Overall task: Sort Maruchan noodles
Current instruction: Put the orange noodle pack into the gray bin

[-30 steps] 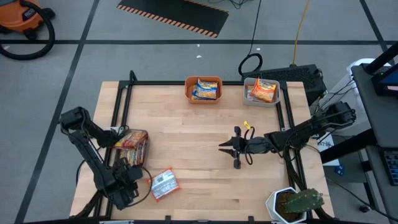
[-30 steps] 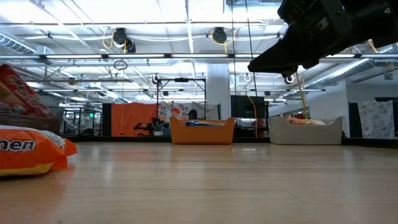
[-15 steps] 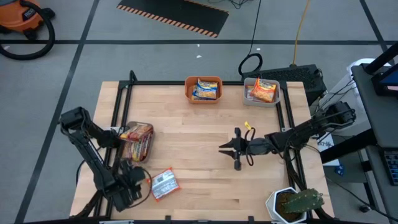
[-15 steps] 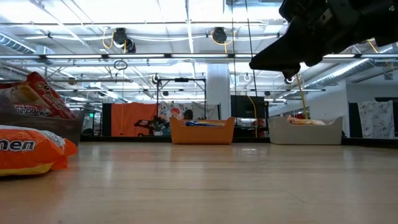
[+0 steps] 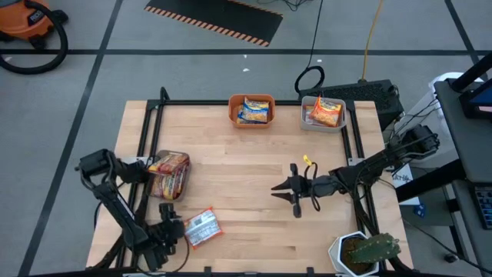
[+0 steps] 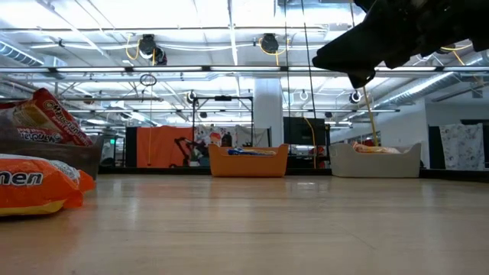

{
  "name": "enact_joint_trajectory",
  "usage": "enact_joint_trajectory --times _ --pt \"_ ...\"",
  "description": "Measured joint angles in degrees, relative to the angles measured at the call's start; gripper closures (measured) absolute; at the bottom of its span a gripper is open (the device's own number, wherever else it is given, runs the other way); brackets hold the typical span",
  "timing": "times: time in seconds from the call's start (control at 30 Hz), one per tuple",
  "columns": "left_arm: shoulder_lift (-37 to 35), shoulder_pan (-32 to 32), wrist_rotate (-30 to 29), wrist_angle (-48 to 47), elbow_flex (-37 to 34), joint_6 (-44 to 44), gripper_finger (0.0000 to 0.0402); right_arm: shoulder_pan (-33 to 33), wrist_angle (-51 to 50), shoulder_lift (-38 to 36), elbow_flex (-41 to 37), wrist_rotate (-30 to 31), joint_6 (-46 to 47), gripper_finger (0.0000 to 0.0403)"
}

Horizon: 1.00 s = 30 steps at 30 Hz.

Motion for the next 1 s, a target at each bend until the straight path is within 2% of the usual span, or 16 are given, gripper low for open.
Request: enact_joint_trajectory --times 0.17,0.3,0.5,0.8,1.0 --pt "0.27 0.32 -3.43 0.73 -0.12 2.01 0.0158 0.40 -0.15 0.00 -0.01 0.02 -0.22 0.0328" --pt "0.49 0.92 -6.65 5.56 -0.22 6.33 0.0179 0.42 -0.14 0.00 -0.01 0.09 -0.24 0.0328" --pt "0.47 2.05 -5.44 8.13 -0.22 9.73 0.0239 0.42 -0.15 0.00 -0.01 0.10 -0.09 0.0328" --pt "0.40 4.67 -5.21 8.10 -0.22 8.27 0.0354 0.42 0.00 0.00 0.00 0.15 -1.22 0.0328" --pt "-1.39 8.30 -3.66 7.65 -0.18 8.86 0.0395 0.42 0.16 0.00 0.01 0.17 -1.75 0.0328"
